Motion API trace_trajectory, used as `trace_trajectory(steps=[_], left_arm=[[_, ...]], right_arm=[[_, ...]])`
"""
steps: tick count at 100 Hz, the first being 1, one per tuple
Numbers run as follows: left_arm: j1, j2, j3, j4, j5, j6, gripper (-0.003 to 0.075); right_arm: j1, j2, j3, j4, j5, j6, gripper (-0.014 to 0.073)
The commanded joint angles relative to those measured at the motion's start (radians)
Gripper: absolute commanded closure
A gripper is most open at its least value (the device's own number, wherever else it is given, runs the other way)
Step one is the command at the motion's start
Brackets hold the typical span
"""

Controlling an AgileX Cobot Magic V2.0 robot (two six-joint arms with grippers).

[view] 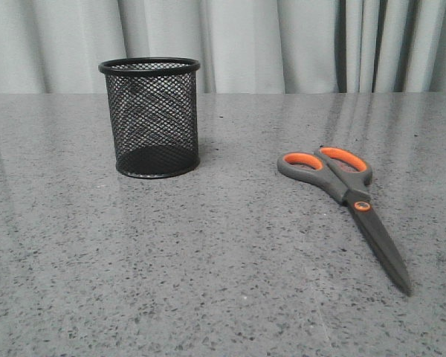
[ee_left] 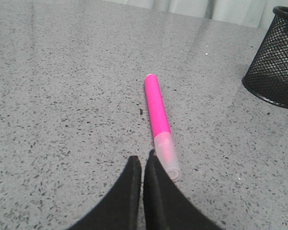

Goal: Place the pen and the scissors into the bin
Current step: 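Lower the left gripper over the pink marker and close on it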

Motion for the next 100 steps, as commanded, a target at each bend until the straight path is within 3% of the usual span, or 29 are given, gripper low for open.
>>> trace_trajectory(steps=[1, 71, 93, 100], left_arm=[[-0.007, -0.031, 0.044, -0.019, -0.038, 0.0, 0.0739], [-0.007, -0.031, 0.044, 0.03, -0.042, 0.0, 0.0739], [-0.007, -0.031, 0.044, 0.028, -0.165, 0.0, 0.0739], [-0.007, -0.031, 0.044, -0.078, -0.195, -0.01, 0.0739]], right_arm=[[-0.007, -0.015, 0.016, -0.011, -0.038, -0.007, 0.0662], [-0.007, -0.015, 0.016, -0.011, -0.05, -0.007, 0.0662], [-0.007, -0.015, 0.016, -0.019, -0.269, -0.007, 0.0662], [-0.007, -0.015, 0.016, 0.008, -0.379, -0.007, 0.0662]])
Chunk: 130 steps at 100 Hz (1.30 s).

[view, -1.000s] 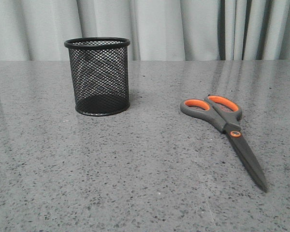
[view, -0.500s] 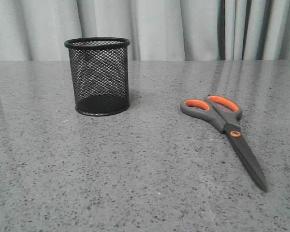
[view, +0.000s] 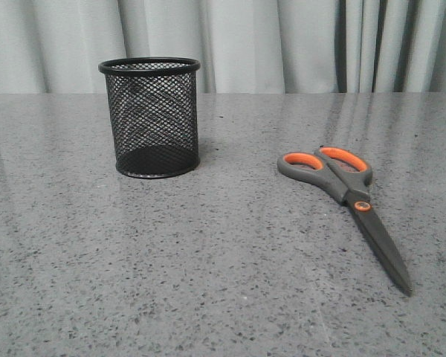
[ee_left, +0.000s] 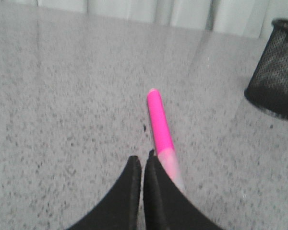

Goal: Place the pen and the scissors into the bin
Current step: 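Lower the left gripper over the pink marker and close on it, then lift the pink marker with the left gripper toward the mesh cup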

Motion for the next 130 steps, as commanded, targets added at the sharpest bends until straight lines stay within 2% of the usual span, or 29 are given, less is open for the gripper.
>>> trace_trajectory(steps=[1, 8, 11, 16, 32, 41, 49, 56, 65, 71, 76, 84, 90, 96, 97, 107, 121, 130], left_arm=[[-0.007, -0.031, 0.044, -0.133, -0.125, -0.013, 0.0739], [-0.007, -0.031, 0.044, -0.365, -0.136, -0.01, 0.0739], [-0.007, -0.031, 0.044, -0.405, -0.144, -0.008, 0.0739], [-0.007, -0.031, 0.044, -0.432, -0.167, -0.008, 0.0739], [-0.007, -0.031, 0.044, -0.507, -0.243, -0.008, 0.0739], [-0.007, -0.031, 0.044, -0.617, -0.303, -0.008, 0.0739], [-0.009, -0.031, 0.04, -0.638, -0.34, -0.008, 0.0729], [-0.016, -0.029, 0.014, -0.6, -0.34, 0.0, 0.0649], [-0.023, -0.001, -0.05, -0.467, -0.288, 0.0, 0.0428], [-0.025, 0.037, -0.105, -0.373, -0.24, 0.0, 0.0289], [-0.025, 0.086, -0.154, -0.31, -0.206, 0.0, 0.0256], [-0.025, 0.19, -0.239, -0.291, -0.163, 0.0, 0.0284], [-0.025, 0.269, -0.3, -0.262, -0.116, 0.0, 0.0349], [-0.025, 0.362, -0.379, -0.206, -0.03, 0.0, 0.0431], [-0.025, 0.383, -0.398, -0.191, -0.006, 0.0, 0.0464], [-0.025, 0.534, -0.539, -0.084, 0.175, 0.0, 0.0562], [-0.025, 0.746, -0.739, -0.013, 0.453, 0.0, 0.0548], [-0.025, 0.871, -0.841, -0.002, 0.604, 0.0, 0.0495]], right_arm=[[-0.007, -0.015, 0.016, 0.019, -0.238, -0.007, 0.0662], [-0.007, -0.015, 0.016, 0.122, -0.329, -0.007, 0.0662], [-0.007, -0.015, 0.016, 0.172, -0.348, -0.007, 0.0662], [-0.007, -0.015, 0.016, 0.255, -0.341, -0.007, 0.0662], [-0.007, -0.015, 0.016, 0.391, -0.23, -0.007, 0.0662], [-0.007, -0.015, 0.014, 0.471, -0.254, -0.007, 0.0662], [-0.007, -0.015, 0.002, 0.586, -0.295, -0.007, 0.0662], [-0.007, -0.01, -0.031, 0.609, -0.274, -0.007, 0.0662], [-0.007, 0.024, -0.103, 0.609, -0.192, -0.007, 0.0657], [-0.007, 0.062, -0.16, 0.607, -0.139, -0.007, 0.062], [-0.007, 0.103, -0.207, 0.607, -0.091, -0.007, 0.0564], [-0.007, 0.181, -0.276, 0.607, -0.035, -0.007, 0.0456], [-0.007, 0.245, -0.339, 0.607, 0.041, -0.042, 0.0392], [-0.007, 0.311, -0.389, 0.607, 0.146, -0.102, 0.038], [-0.007, 0.319, -0.401, 0.607, 0.158, -0.117, 0.038], [-0.007, 0.414, -0.475, 0.607, 0.3, -0.175, 0.038], [-0.003, 0.481, -0.531, 0.607, 0.347, -0.174, 0.038], [-0.003, 0.499, -0.549, 0.607, 0.373, -0.174, 0.038]])
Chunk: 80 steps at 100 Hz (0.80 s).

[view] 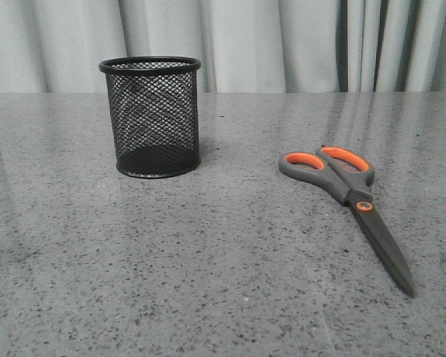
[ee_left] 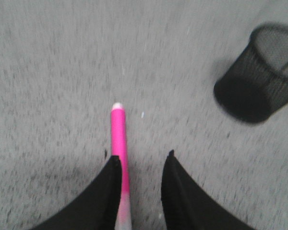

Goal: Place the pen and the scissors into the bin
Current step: 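Lift the pink marker with the left gripper toward the mesh cup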

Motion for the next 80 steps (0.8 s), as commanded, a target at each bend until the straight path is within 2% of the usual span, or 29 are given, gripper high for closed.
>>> trace_trajectory(steps=[1, 11, 24, 48, 80], left_arm=[[-0.008, 0.125, -0.126, 0.016, 0.11, 0.0, 0.049], [-0.008, 0.25, -0.201, 0.021, 0.158, 0.0, 0.0429], [-0.008, 0.389, -0.243, 0.031, 0.159, 0.0, 0.0426], [-0.008, 0.569, -0.247, 0.031, 0.156, 0.0, 0.0426], [-0.008, 0.677, -0.247, 0.041, 0.11, 0.0, 0.0426]], right_arm=[[-0.004, 0.027, -0.05, 0.008, -0.025, -0.018, 0.038], [-0.004, 0.032, -0.05, 0.008, -0.002, -0.018, 0.0379], [-0.004, 0.032, -0.05, 0.008, 0.036, -0.018, 0.0372], [-0.004, 0.038, -0.05, 0.007, 0.046, -0.018, 0.023], [-0.004, 0.057, -0.05, 0.007, 0.033, -0.018, 0.0234]])
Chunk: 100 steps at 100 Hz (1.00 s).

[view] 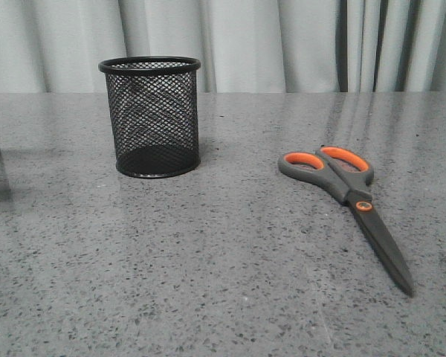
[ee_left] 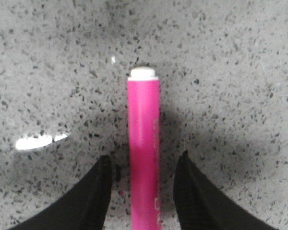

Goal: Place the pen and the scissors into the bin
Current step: 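Lift the pink marker with the left gripper toward the mesh cup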

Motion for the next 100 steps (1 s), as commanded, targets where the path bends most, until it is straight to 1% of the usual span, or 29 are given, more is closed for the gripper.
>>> trace_trajectory(steps=[1, 7, 12, 19, 22, 23, 27, 34, 39, 42, 46, 52, 58, 60, 65, 70, 74, 81, 92, 100], left_arm=[[-0.008, 0.018, -0.016, 0.0, -0.035, 0.0, 0.0426], [-0.008, 0.038, -0.016, 0.0, -0.035, 0.0, 0.0442], [-0.008, 0.049, -0.016, 0.0, -0.035, 0.019, 0.0491], [-0.008, 0.054, -0.016, 0.0, -0.051, 0.042, 0.063], [-0.008, 0.049, -0.016, -0.007, -0.066, 0.049, 0.0717], [-0.008, 0.046, -0.016, -0.011, -0.076, 0.049, 0.0734], [-0.008, 0.033, -0.018, -0.027, -0.108, 0.052, 0.0736], [-0.008, -0.01, -0.023, -0.082, -0.203, 0.063, 0.0739], [-0.009, -0.054, -0.023, -0.156, -0.306, 0.113, 0.0739], [-0.01, -0.091, -0.023, -0.232, -0.364, 0.158, 0.0739], [-0.017, -0.13, -0.023, -0.327, -0.454, 0.239, 0.0739], [-0.044, -0.196, -0.023, -0.522, -0.574, 0.371, 0.0738], [-0.082, -0.244, -0.023, -0.73, -0.701, 0.545, 0.0738], [-0.1, -0.257, -0.025, -0.774, -0.739, 0.606, 0.0738], [-0.148, -0.273, -0.028, -0.928, -0.806, 0.743, 0.0738], [-0.196, -0.27, -0.037, -1.021, -0.83, 0.86, 0.0738], [-0.233, -0.26, -0.041, -1.064, -0.832, 0.927, 0.0738], [-0.303, -0.226, -0.049, -1.125, -0.834, 0.991, 0.0738], [-0.399, -0.162, -0.08, -1.13, -0.873, 1.037, 0.0738], [-0.445, -0.111, -0.108, -1.13, -0.912, 1.053, 0.0738]], right_arm=[[-0.004, 0.024, -0.035, 0.013, -0.063, -0.009, 0.0234], [-0.004, 0.028, -0.035, 0.013, -0.065, -0.009, 0.0234], [-0.004, 0.028, -0.035, 0.013, -0.07, -0.009, 0.0234], [-0.004, 0.028, -0.035, 0.013, -0.074, -0.009, 0.0237], [-0.004, 0.028, -0.035, 0.013, -0.074, -0.009, 0.0237], [-0.004, 0.028, -0.035, 0.013, -0.074, -0.009, 0.0237], [-0.004, 0.028, -0.035, 0.013, -0.074, -0.009, 0.0237], [-0.004, 0.028, -0.035, 0.013, -0.076, -0.009, 0.0237], [-0.004, 0.028, -0.035, 0.013, -0.078, -0.009, 0.0237], [-0.004, 0.028, -0.035, 0.013, -0.08, -0.009, 0.0237], [-0.004, 0.028, -0.035, 0.013, -0.085, -0.009, 0.0237], [-0.004, 0.028, -0.035, 0.016, -0.091, -0.009, 0.0237], [-0.004, 0.028, -0.035, 0.024, -0.102, -0.009, 0.0237], [-0.004, 0.028, -0.035, 0.024, -0.108, -0.009, 0.0237], [-0.004, 0.028, -0.035, 0.028, -0.128, -0.009, 0.0237], [-0.004, 0.028, -0.035, 0.03, -0.15, -0.009, 0.0237], [-0.004, 0.028, -0.035, 0.033, -0.166, -0.009, 0.0237], [-0.004, 0.028, -0.035, 0.038, -0.191, -0.009, 0.0237], [-0.004, 0.028, -0.035, 0.038, -0.22, -0.009, 0.0237], [-0.004, 0.028, -0.035, 0.038, -0.228, -0.009, 0.0237]])
